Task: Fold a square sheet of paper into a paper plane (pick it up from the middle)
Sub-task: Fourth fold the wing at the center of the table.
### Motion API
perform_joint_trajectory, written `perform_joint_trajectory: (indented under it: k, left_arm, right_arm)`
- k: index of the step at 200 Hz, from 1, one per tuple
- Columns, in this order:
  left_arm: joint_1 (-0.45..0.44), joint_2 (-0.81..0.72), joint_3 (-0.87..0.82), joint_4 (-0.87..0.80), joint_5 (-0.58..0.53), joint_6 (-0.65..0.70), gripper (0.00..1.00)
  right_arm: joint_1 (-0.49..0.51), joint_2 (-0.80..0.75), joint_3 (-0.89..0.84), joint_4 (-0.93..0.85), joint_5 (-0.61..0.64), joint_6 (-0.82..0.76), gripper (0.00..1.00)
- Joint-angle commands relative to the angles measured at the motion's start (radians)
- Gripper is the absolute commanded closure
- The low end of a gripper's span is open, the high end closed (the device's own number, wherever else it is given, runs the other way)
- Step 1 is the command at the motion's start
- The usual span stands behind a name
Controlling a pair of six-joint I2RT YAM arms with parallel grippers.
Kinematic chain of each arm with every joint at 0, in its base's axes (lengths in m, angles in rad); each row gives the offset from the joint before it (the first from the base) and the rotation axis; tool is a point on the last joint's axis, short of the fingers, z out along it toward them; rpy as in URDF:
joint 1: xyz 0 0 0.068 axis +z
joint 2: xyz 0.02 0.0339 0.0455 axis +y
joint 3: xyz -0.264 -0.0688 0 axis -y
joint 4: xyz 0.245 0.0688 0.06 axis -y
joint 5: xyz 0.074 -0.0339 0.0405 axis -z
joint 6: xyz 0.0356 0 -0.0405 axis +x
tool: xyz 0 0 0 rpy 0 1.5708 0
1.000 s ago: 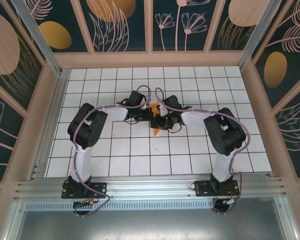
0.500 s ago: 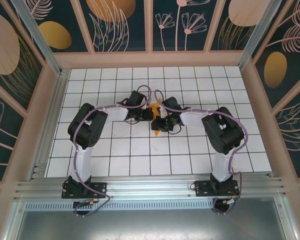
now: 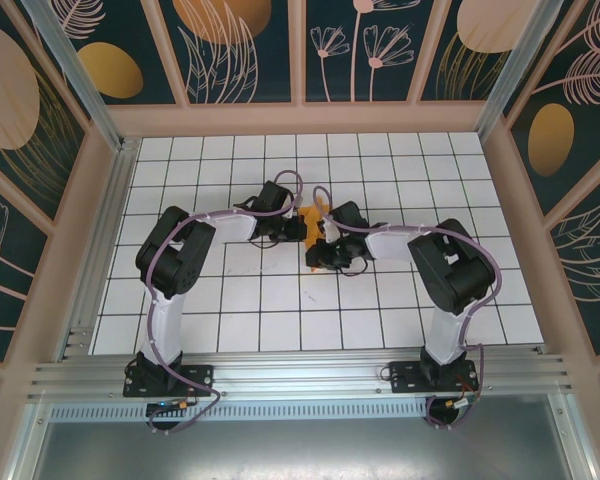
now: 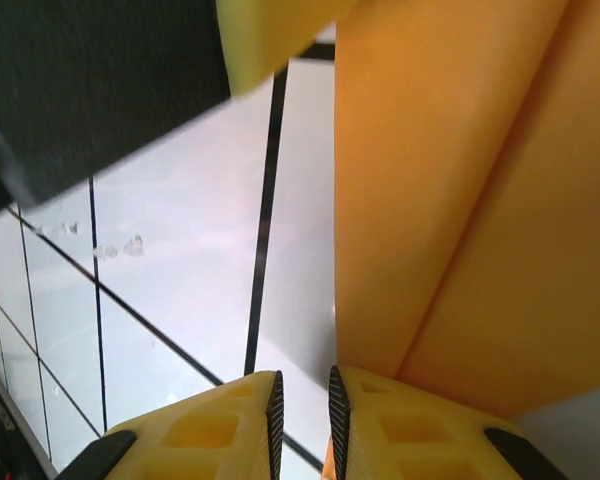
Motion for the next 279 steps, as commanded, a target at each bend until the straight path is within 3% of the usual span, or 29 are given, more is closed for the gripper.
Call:
perform_joint_trajectory:
  k: [1,28,49,64,89,122,222,257,279]
  left_arm:
    - [0.001,0.053,-0.003,-0.068,-0.082,-0.004,1.0]
    - [0.001,0.053,-0.004,-0.066,-0.081,-0.004,1.0]
    - [0.002,0.052,-0.005,-0.061,-0.078,-0.007,1.0]
    - [0.002,0.053,-0.005,-0.059,-0.073,-0.009,1.0]
    - [0.002,0.057,-0.004,-0.055,-0.066,-0.012,1.0]
    - [0.003,0.053,-0.007,-0.058,-0.066,-0.011,1.0]
    - [0.002,0.034,0.006,-0.059,-0.035,-0.008,1.0]
    - [0.002,-0.003,0.036,-0.052,-0.043,-0.021,0.95]
    - [0.002,-0.034,0.044,-0.02,-0.085,-0.042,0.87]
  right_arm:
    - [0.02,-0.03,-0.064,-0.134,-0.107,-0.038,0.76]
    - [0.004,-0.098,-0.076,-0.09,-0.186,-0.027,0.76]
    - [-0.044,-0.184,-0.082,0.003,-0.165,0.049,0.76]
    - [-0.075,-0.214,-0.067,0.024,-0.082,0.077,0.76]
    - [-0.075,-0.129,0.014,-0.031,0.019,0.08,0.78]
    - [-0.066,-0.042,0.056,0.015,-0.007,0.102,0.83]
    - [-0.056,0.076,0.095,-0.023,0.01,0.095,0.84]
    - [-0.057,0.082,0.064,-0.035,0.04,0.112,0.84]
    - [-0.064,0.08,0.034,-0.023,0.042,0.13,0.84]
